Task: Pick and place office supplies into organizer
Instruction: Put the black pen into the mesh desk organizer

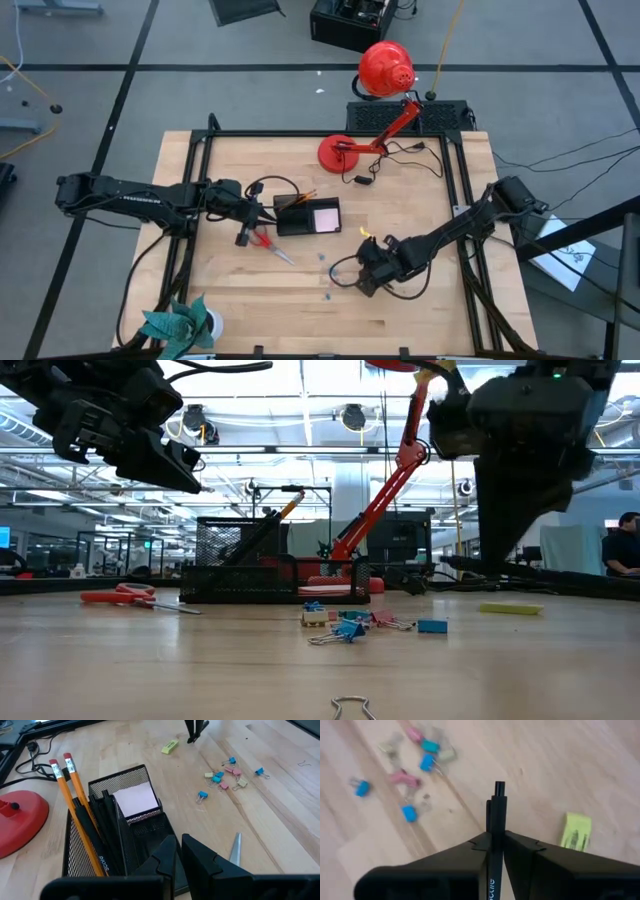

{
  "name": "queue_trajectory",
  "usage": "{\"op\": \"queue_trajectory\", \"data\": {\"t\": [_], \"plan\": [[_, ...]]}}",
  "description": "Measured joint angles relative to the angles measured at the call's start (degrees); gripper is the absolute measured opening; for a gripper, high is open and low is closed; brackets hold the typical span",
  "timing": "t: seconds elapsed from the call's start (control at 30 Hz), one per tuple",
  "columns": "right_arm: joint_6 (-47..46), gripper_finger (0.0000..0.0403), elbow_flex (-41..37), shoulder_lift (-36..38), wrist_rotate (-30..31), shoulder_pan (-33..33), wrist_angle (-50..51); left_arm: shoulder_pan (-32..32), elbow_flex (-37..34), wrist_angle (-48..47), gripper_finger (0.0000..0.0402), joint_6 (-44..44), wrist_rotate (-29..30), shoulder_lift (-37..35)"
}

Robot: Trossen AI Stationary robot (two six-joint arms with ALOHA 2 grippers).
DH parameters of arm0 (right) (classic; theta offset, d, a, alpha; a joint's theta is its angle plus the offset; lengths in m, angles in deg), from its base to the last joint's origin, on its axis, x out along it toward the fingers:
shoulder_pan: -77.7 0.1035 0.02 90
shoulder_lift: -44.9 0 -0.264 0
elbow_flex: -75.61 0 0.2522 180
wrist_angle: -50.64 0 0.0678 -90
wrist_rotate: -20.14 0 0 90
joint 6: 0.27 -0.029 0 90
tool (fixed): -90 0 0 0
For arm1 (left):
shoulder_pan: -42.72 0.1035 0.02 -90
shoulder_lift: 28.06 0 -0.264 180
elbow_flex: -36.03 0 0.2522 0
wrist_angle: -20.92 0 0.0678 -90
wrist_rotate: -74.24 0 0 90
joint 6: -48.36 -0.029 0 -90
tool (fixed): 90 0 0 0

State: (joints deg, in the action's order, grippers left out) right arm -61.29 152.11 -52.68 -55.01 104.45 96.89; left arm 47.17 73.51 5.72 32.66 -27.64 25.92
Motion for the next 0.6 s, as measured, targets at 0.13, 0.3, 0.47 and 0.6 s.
{"op": "queue_trajectory", "data": {"t": [0.13,0.3,0.47,0.6], "plan": [[3.69,0.0025,0.09,1.35,0.56,-0.04,-5.23,0.0,0.0,-0.02,0.0035,0.0,0.0,0.0],[13.22,0.0025,0.13,2.73,4.34,-0.83,-16.36,0.02,0.0,2.65,0.0035,-2.35,2.38,-0.85],[27.81,0.0025,0.17,4.05,13.87,-2.36,-25.87,0.02,0.02,6.77,0.0035,-3.7,12.71,-7.93],[40.67,0.0025,0.22,4.33,19.02,-4.96,-36.51,0.02,0.09,6.75,0.0035,-3.45,13.92,-16.14]]}}
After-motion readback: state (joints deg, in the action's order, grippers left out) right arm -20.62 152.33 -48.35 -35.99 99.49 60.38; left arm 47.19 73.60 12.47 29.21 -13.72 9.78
